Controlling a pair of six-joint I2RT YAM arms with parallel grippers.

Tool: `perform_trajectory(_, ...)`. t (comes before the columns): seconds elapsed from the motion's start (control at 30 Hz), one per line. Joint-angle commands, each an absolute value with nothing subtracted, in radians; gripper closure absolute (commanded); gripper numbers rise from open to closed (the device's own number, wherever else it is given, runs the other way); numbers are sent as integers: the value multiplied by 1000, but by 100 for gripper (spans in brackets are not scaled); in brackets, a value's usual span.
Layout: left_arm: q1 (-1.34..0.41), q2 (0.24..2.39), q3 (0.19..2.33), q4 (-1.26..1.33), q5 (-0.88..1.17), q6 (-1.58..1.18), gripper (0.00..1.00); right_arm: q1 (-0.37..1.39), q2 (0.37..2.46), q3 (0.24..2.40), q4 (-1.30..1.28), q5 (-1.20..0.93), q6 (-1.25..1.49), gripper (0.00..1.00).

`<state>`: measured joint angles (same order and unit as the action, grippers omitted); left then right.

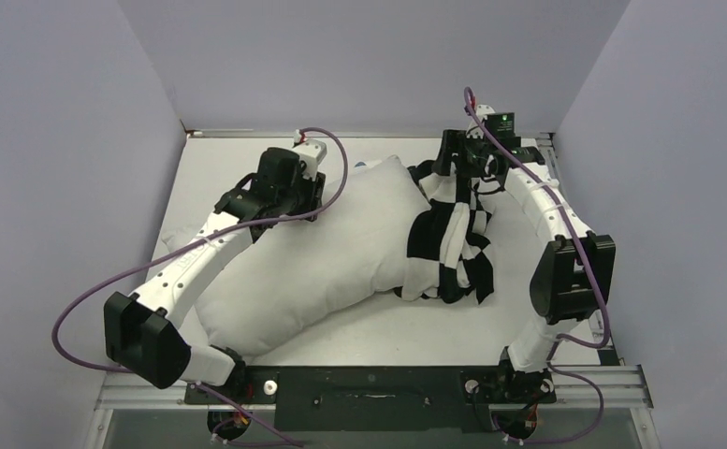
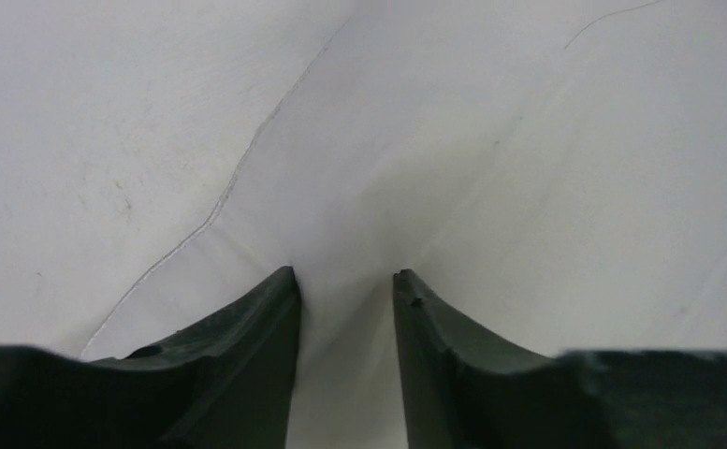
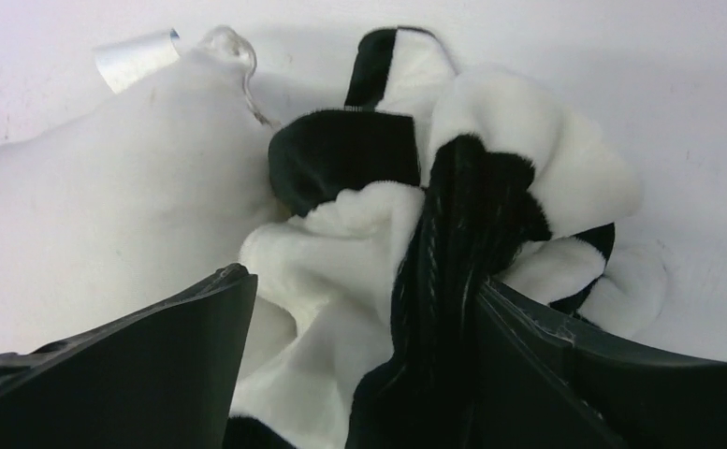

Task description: Remove the pillowcase from the pillow

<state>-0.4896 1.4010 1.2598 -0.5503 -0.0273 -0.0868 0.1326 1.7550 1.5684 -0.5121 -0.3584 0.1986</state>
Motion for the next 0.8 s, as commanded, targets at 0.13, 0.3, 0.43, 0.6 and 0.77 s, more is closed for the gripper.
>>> perform_trajectory(0.13,-631,1309,1388,-581,-152,-38,36,175,1478,1388,-520,-368,207,10)
perform_trajectory(0.3,-789,1280,1391,-593,-216,-11,26,219,1338,1250,-579,-353,214,3)
perform_trajectory(0.43,-880,1286,1342,-555,-210,-17,18,249,1211,1131,-579,-359,251,0)
perform_trajectory(0.6,-930,1358,1285,-521,-229,-16,11,298,1130,1012,-590,-360,283,7)
perform_trajectory(0.77,-936,1444,1230,-470,-284,-28,8,314,1100,878,-545,-346,308,10)
